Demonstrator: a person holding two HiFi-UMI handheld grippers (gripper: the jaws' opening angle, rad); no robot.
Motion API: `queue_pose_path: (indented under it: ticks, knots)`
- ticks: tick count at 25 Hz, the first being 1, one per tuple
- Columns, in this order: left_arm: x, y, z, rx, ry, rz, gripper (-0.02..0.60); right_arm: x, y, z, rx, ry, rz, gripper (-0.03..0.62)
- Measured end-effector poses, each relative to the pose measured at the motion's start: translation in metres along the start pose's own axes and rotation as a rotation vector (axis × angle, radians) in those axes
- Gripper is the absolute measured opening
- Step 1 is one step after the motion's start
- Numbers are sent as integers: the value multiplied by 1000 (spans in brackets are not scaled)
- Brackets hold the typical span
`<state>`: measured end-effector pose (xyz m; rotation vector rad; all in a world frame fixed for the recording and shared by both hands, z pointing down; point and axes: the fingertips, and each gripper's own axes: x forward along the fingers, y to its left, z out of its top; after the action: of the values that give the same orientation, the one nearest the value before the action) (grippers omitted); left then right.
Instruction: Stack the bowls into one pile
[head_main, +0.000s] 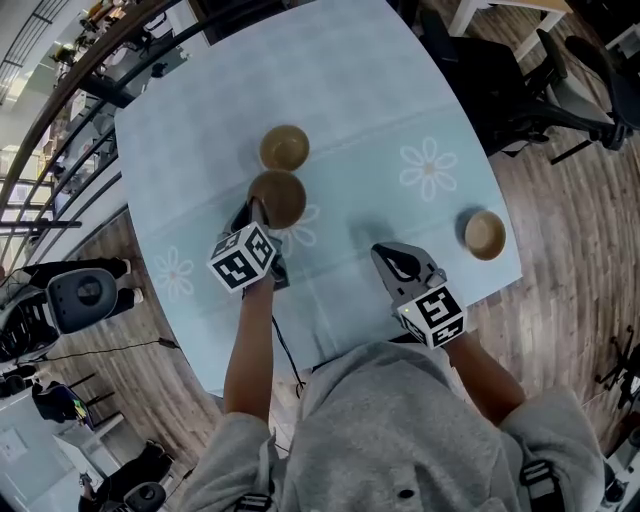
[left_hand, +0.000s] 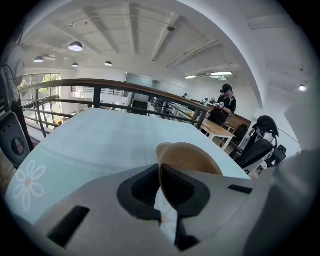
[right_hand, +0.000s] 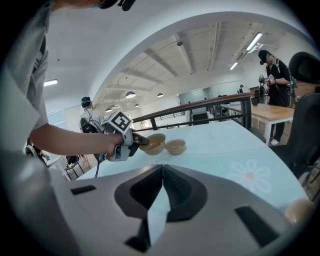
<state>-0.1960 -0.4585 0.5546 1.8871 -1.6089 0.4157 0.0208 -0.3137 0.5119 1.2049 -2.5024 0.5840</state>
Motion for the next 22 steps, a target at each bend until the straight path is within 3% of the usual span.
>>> queue_pose_path:
  ticks: [6, 14, 22]
  knots:
    - [32, -9, 24, -31, -5, -32, 27, 5, -10, -1, 14, 14, -4, 28]
    - [76, -8, 40, -6, -13, 4, 28, 7, -17, -14, 27, 48, -12, 28]
    - [104, -6, 42, -38, 14, 18, 28, 14, -12, -24, 3, 83, 10, 28]
